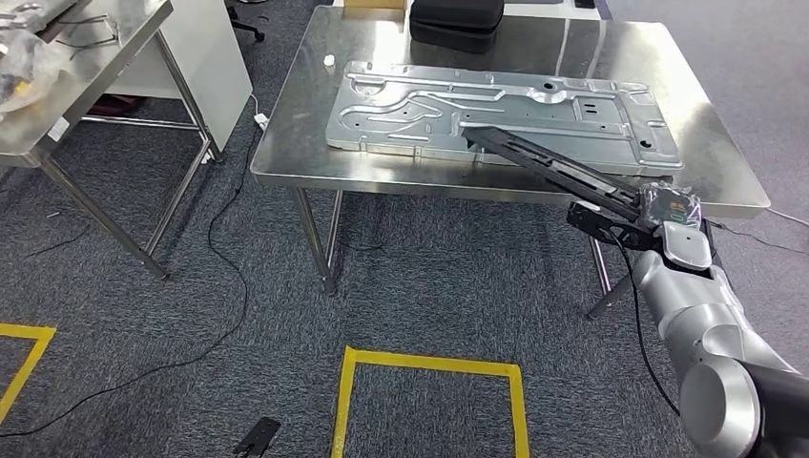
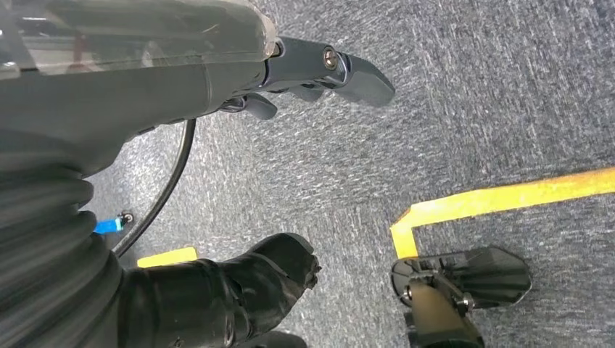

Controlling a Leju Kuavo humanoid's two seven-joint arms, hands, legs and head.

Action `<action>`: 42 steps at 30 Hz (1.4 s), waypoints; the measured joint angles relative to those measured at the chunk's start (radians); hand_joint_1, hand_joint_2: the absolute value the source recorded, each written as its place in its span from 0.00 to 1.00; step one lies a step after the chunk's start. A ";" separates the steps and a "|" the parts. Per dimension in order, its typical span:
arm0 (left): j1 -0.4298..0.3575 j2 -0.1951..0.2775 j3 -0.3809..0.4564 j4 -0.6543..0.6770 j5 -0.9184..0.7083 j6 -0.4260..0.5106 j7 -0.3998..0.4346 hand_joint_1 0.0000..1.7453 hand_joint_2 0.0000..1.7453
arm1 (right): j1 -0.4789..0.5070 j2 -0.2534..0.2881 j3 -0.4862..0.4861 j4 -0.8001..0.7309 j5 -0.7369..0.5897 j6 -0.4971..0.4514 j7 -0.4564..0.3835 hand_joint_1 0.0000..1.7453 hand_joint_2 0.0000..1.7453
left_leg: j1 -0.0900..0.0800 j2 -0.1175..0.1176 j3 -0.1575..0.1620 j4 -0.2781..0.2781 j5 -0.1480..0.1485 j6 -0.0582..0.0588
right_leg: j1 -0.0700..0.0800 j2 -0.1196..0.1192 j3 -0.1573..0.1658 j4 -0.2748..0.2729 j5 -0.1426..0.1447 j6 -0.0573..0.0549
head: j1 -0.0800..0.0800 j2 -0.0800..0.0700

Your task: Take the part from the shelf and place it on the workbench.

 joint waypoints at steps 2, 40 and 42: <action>-0.001 -0.001 -0.001 0.000 0.000 -0.001 -0.001 0.00 1.00 | 0.000 0.000 -0.003 0.000 0.000 -0.004 -0.001 1.00 1.00 | -0.001 -0.001 -0.002 0.013 -0.010 -0.009 | -0.002 -0.001 0.062 -0.133 0.058 0.001 | 0.000 0.000; -0.003 -0.003 -0.014 0.000 0.000 0.000 -0.001 0.00 1.00 | 0.027 0.005 -0.049 -0.004 0.016 -0.031 -0.013 1.00 1.00 | 0.001 0.000 0.127 0.083 -0.180 -0.044 | 0.001 -0.003 0.020 -0.195 0.144 -0.050 | 0.006 0.000; -0.004 -0.003 -0.014 0.000 0.000 0.001 -0.001 0.00 1.00 | 0.028 0.006 -0.049 -0.004 0.016 -0.031 -0.013 1.00 1.00 | 0.003 0.001 0.050 0.212 -0.230 -0.050 | 0.003 -0.002 0.029 -0.196 0.136 -0.058 | 0.006 0.000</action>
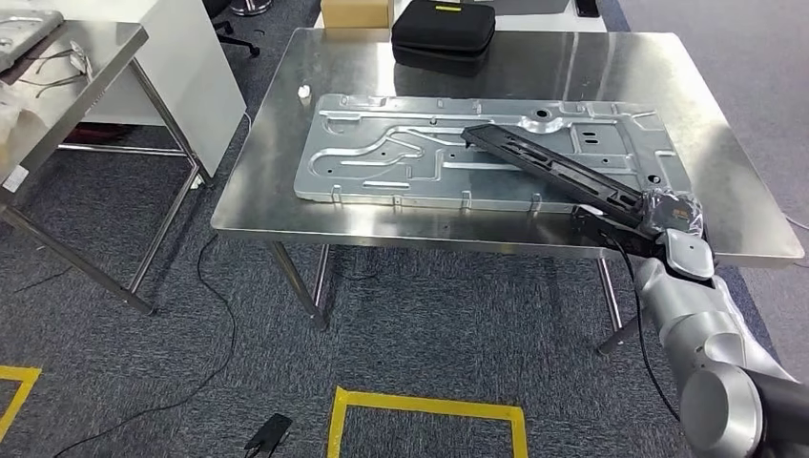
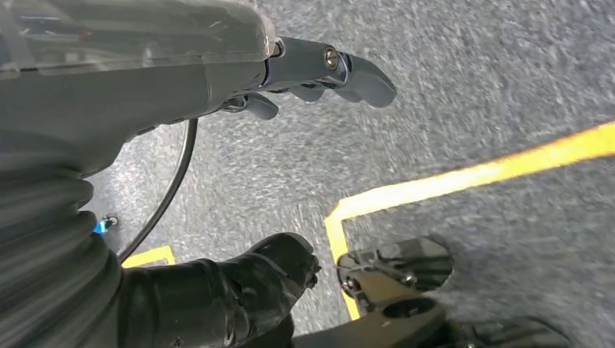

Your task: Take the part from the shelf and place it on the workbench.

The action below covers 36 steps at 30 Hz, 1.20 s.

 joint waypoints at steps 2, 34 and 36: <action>0.002 -0.001 0.000 0.000 0.000 0.000 0.003 0.00 1.00 | 0.001 0.001 0.000 0.000 0.000 0.000 0.000 1.00 1.00 | 0.001 0.000 -0.067 0.077 -0.026 -0.002 | 0.004 0.001 0.007 0.001 -0.008 -0.002 | 0.000 0.000; -0.001 -0.003 -0.009 0.000 0.000 -0.006 0.007 0.00 1.00 | -0.169 0.001 0.043 -0.015 0.000 0.094 0.014 1.00 1.00 | 0.002 0.001 -0.169 0.094 0.070 0.001 | -0.006 0.001 0.032 0.011 -0.045 0.015 | 0.002 0.000; -0.002 -0.003 -0.010 0.000 0.000 -0.007 0.007 0.00 1.00 | -0.168 0.007 0.045 -0.015 0.000 0.093 0.013 1.00 1.00 | 0.002 0.001 -0.126 -0.019 0.146 0.009 | -0.006 0.004 0.035 0.012 -0.048 0.018 | 0.002 0.000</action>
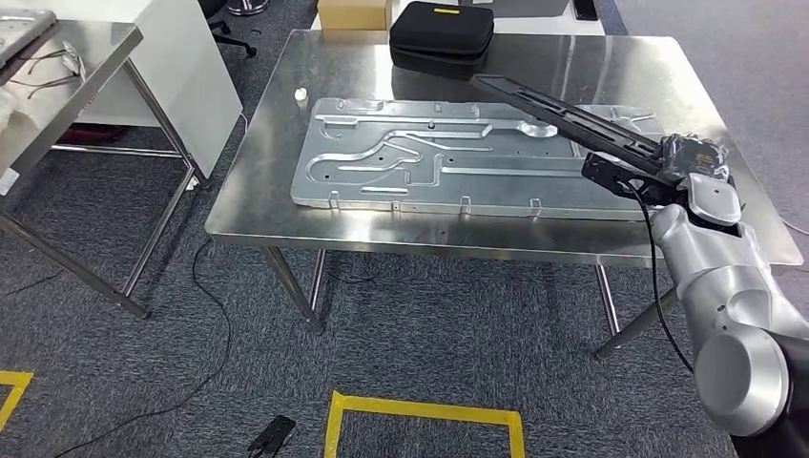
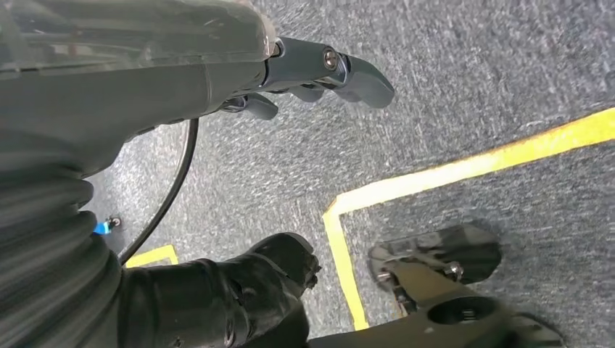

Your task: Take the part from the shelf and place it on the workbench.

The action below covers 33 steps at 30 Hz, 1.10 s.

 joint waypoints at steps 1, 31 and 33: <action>-0.002 0.000 0.000 0.000 0.000 0.000 0.000 0.00 1.00 | 0.000 0.002 0.000 0.000 0.000 0.000 0.000 1.00 1.00 | -0.002 0.000 0.029 -0.065 0.028 0.005 | 0.002 0.001 0.001 0.001 -0.002 0.003 | 0.000 0.000; 0.008 -0.009 -0.013 0.000 0.000 -0.013 -0.003 0.00 1.00 | 0.047 0.019 0.006 0.009 0.000 -0.021 -0.010 1.00 1.00 | 0.001 0.002 -0.070 -0.024 0.124 -0.006 | -0.002 0.000 0.176 -0.046 -0.125 0.002 | -0.001 0.000; 0.010 -0.010 -0.014 0.001 0.000 -0.013 -0.004 0.00 1.00 | 0.049 0.021 0.006 0.010 0.000 -0.025 -0.011 1.00 1.00 | -0.004 0.001 -0.036 -0.110 0.167 0.001 | -0.002 0.002 0.205 -0.059 -0.150 0.014 | -0.002 0.000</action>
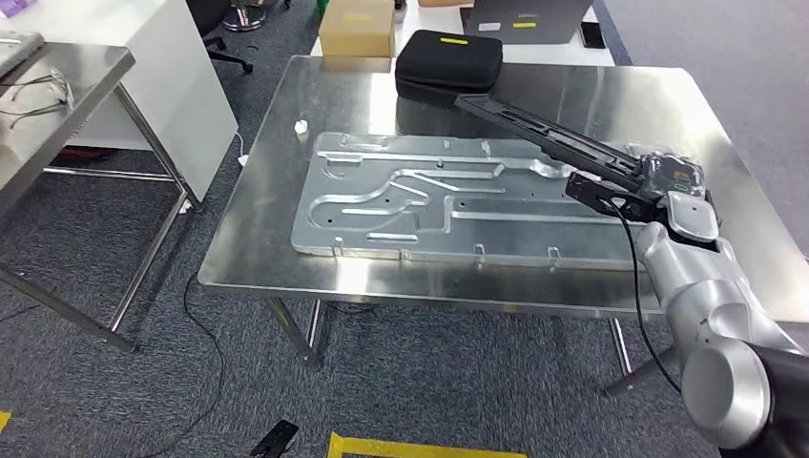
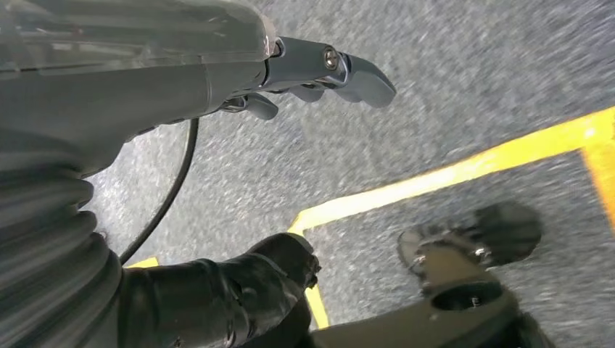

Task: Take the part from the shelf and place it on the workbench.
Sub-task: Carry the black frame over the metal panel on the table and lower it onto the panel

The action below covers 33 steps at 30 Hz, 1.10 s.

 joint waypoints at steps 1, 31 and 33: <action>0.001 0.000 0.000 0.001 0.000 0.000 0.000 0.00 1.00 | 0.001 0.001 0.000 0.001 0.000 -0.003 0.000 1.00 1.00 | -0.004 0.000 0.016 -0.019 -0.017 0.007 | 0.000 0.000 0.011 -0.009 -0.006 0.007 | 0.000 0.000; -0.018 0.007 -0.026 0.005 0.011 0.036 0.028 0.00 1.00 | 0.138 0.026 -0.003 0.015 -0.013 -0.097 -0.005 1.00 1.00 | -0.001 -0.004 0.164 -0.065 -0.170 0.001 | 0.014 0.009 -0.230 0.017 0.223 -0.027 | 0.004 0.000; -0.018 0.008 -0.030 0.005 0.005 0.033 0.019 0.00 1.00 | 0.141 0.026 -0.007 0.015 -0.012 -0.097 -0.005 1.00 1.00 | -0.006 -0.004 0.164 -0.079 -0.165 0.013 | 0.015 0.009 -0.231 0.014 0.226 -0.014 | 0.005 0.000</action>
